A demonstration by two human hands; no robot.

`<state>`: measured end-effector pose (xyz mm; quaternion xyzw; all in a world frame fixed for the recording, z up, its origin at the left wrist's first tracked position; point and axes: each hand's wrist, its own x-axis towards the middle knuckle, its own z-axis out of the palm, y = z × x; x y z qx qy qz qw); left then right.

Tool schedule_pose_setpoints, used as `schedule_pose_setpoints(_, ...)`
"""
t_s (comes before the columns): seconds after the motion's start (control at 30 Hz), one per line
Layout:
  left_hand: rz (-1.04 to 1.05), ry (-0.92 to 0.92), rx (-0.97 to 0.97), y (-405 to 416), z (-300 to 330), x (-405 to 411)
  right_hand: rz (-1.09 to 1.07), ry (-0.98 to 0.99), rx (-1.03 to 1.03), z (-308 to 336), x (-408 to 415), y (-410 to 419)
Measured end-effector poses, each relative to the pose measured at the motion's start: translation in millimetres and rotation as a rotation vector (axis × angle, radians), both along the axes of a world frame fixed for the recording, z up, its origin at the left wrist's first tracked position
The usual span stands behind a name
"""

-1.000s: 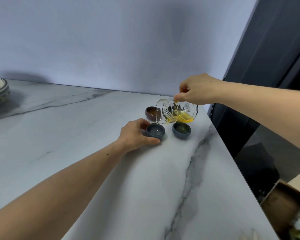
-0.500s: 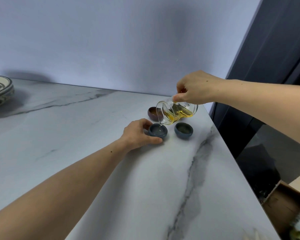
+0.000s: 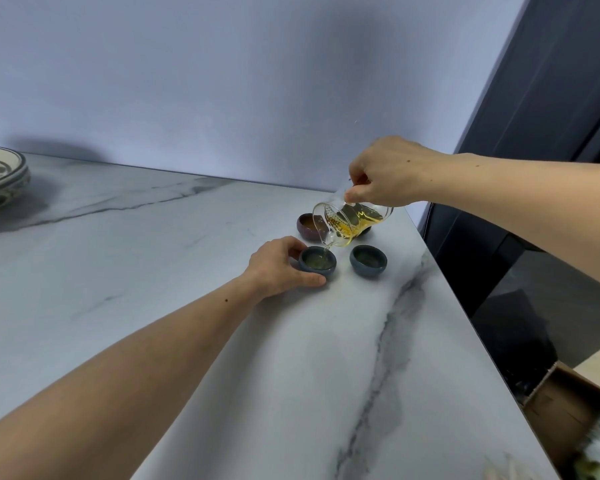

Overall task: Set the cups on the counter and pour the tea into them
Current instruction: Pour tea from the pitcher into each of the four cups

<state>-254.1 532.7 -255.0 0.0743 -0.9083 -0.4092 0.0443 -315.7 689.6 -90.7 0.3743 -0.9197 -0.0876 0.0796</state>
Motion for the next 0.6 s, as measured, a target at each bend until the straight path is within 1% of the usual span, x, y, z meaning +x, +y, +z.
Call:
schedule_pose_setpoints(0.4,-0.005,-0.002,-0.002,-0.2,0.7,0.3,0.022,0.01,0.02,1.6,2.9,-2.6)
schedule_pose_setpoints(0.6,0.0,0.0,-0.013,-1.3,-0.9,-1.7,0.029,0.049,0.039,1.8,4.2,-3.7)
